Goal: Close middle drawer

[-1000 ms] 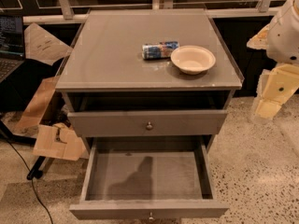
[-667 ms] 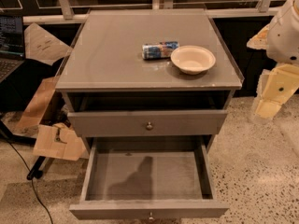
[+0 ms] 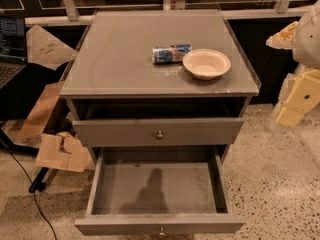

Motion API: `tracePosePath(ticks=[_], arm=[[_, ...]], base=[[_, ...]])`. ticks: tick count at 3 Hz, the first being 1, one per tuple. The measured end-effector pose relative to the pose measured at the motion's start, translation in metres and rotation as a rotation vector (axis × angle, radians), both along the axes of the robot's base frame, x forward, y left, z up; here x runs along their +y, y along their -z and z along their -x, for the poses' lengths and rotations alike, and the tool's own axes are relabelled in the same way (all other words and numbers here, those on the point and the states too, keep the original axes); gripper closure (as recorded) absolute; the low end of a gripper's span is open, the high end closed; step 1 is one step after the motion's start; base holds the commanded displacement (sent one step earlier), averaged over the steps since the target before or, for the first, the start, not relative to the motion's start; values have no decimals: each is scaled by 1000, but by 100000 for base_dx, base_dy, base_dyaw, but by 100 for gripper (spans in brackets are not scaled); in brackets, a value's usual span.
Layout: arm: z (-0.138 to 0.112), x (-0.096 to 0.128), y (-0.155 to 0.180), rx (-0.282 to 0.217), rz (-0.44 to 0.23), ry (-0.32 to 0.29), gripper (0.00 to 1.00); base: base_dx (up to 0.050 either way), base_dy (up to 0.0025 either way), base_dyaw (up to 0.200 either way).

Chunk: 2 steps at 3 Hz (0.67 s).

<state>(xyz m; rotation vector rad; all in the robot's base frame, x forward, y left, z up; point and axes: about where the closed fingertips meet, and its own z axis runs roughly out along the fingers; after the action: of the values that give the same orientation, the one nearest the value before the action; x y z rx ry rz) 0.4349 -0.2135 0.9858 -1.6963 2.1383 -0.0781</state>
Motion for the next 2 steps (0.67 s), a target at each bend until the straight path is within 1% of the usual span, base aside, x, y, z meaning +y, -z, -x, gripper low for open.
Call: tracePosePath(ticks=[1, 2], arm=[[-3, -10, 12, -21, -120, -22, 0], [5, -4, 38, 20, -367, -119, 0]], base=[[0, 0, 0], [0, 0, 0]])
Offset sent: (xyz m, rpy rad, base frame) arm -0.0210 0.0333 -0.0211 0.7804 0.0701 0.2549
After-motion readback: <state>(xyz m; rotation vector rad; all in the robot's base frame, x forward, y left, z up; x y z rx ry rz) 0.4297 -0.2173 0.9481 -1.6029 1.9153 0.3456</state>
